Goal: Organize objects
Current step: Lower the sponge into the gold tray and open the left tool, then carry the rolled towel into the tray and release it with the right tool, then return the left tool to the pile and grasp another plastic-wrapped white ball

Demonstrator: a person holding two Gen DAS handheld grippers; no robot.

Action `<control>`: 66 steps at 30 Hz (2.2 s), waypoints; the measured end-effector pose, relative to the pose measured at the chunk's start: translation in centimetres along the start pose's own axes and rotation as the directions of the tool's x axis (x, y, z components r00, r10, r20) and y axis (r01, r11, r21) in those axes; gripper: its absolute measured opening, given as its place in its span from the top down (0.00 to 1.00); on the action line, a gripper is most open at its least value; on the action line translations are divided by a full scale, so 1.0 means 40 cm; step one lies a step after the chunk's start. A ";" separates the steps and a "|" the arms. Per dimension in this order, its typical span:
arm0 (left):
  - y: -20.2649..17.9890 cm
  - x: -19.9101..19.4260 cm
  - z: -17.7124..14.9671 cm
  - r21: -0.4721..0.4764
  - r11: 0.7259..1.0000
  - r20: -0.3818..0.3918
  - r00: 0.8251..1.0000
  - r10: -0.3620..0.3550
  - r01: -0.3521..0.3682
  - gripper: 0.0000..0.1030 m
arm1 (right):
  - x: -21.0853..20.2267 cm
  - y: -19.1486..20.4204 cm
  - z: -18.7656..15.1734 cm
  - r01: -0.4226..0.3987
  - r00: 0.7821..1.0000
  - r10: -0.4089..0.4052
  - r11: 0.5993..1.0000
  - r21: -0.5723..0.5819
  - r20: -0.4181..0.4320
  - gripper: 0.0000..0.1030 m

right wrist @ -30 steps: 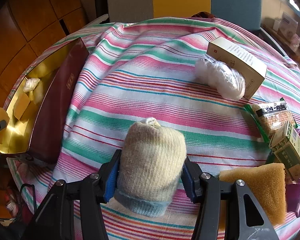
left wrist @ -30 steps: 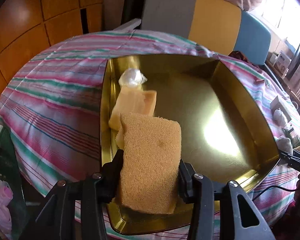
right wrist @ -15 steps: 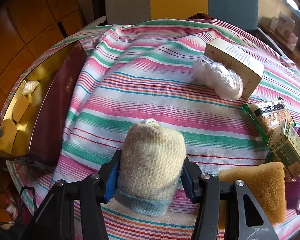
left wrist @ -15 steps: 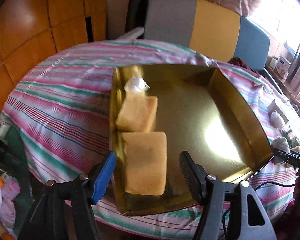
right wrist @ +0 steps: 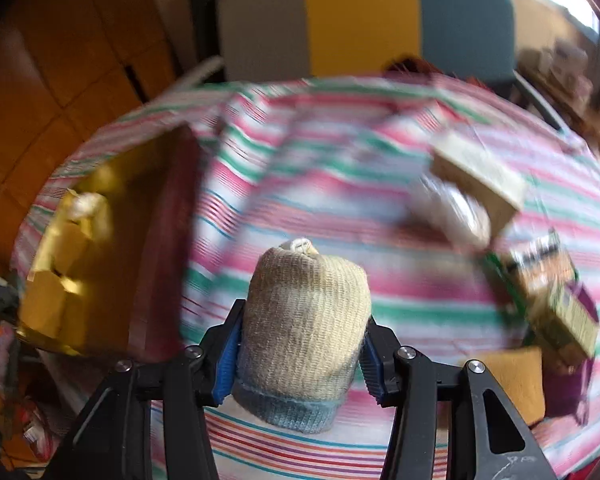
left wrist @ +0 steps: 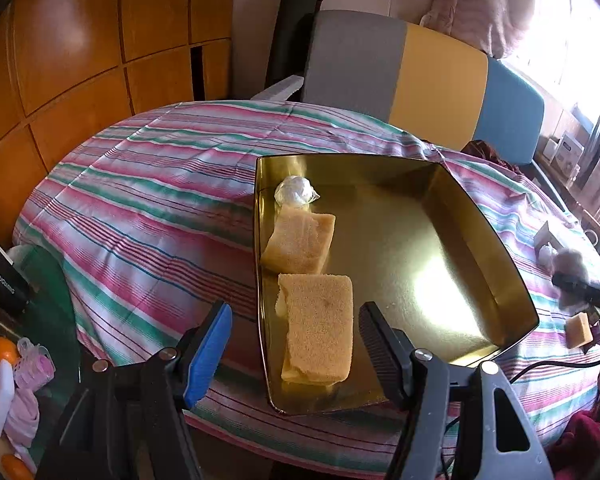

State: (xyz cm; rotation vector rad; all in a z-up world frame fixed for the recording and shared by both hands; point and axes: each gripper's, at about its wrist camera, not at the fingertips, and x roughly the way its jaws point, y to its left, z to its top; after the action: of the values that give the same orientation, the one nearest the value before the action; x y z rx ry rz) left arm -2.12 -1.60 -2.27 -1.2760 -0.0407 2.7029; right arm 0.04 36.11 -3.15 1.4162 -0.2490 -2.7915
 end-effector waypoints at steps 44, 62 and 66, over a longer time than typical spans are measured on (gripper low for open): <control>-0.027 -0.052 0.033 0.037 0.998 0.043 0.998 -0.052 0.050 0.35 | 0.023 0.364 0.058 -0.218 0.972 0.229 0.960 -0.176 0.047 0.00; -0.380 -0.041 0.083 0.303 0.914 -0.064 0.963 -0.263 0.270 0.35 | -0.198 -0.339 -0.053 0.176 0.965 -0.219 0.948 0.267 0.144 0.00; -0.490 -0.016 0.098 0.347 0.879 -0.127 0.945 -0.302 0.327 0.35 | -0.250 -0.511 -0.105 0.232 0.931 -0.331 0.861 0.452 0.152 0.00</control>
State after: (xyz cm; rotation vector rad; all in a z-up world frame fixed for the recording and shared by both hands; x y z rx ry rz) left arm -2.29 17.84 2.48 -1.1341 0.2315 2.2540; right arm 10.79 56.42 -0.49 1.2812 -0.7611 -3.3004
